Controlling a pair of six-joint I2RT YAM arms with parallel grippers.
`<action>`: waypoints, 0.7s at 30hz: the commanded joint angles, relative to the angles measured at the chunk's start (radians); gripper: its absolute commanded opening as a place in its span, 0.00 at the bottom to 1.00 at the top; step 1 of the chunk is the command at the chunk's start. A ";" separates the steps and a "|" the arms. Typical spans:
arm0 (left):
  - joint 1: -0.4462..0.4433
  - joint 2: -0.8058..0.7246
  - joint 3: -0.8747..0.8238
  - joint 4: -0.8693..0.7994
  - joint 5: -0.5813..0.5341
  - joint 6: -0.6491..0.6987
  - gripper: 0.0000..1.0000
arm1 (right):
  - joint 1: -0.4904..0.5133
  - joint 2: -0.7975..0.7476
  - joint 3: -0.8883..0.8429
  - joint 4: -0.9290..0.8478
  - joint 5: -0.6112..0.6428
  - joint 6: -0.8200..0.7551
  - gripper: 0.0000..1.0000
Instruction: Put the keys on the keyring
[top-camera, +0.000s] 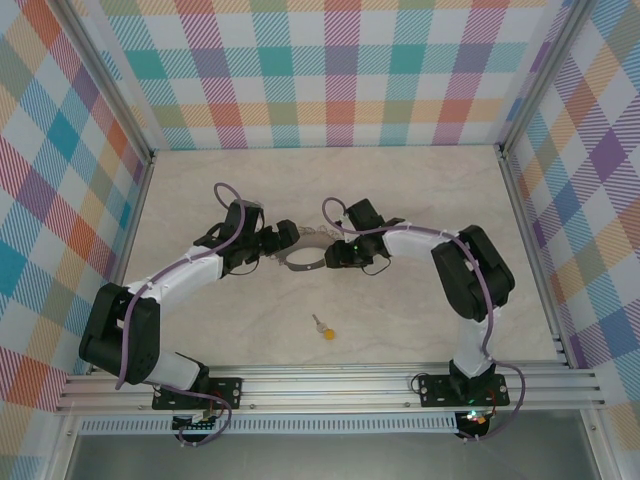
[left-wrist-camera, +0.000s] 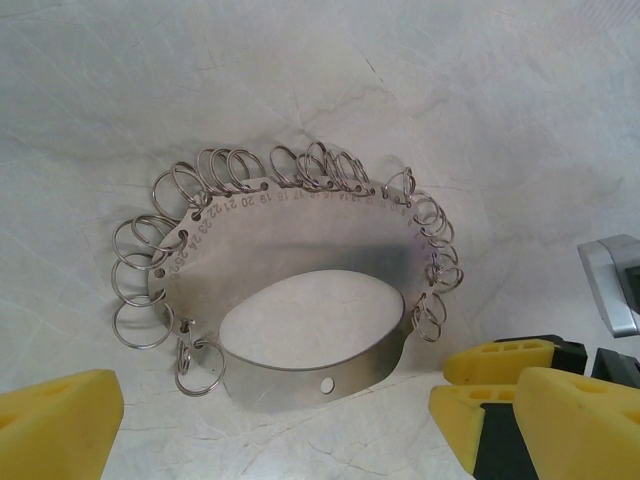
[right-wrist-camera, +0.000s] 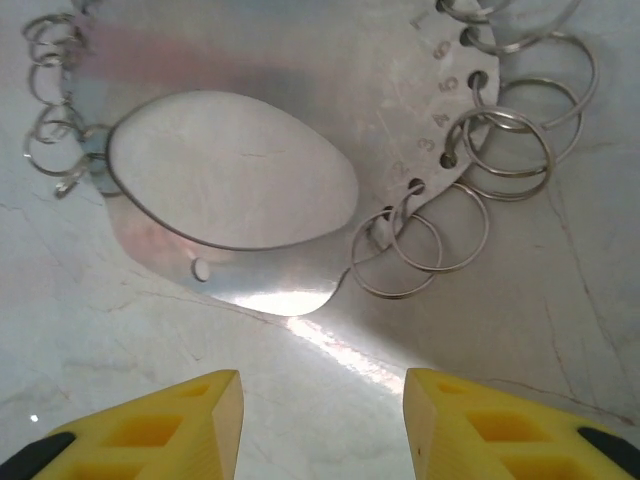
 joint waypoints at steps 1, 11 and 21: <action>0.014 -0.025 -0.007 0.009 -0.002 -0.006 1.00 | 0.001 0.024 0.043 -0.027 0.013 -0.038 0.47; 0.013 -0.021 -0.012 0.012 -0.005 -0.006 1.00 | -0.004 0.093 0.155 -0.069 0.056 -0.076 0.47; 0.013 -0.018 -0.018 0.017 -0.007 -0.003 1.00 | -0.013 0.130 0.226 -0.103 0.062 -0.109 0.47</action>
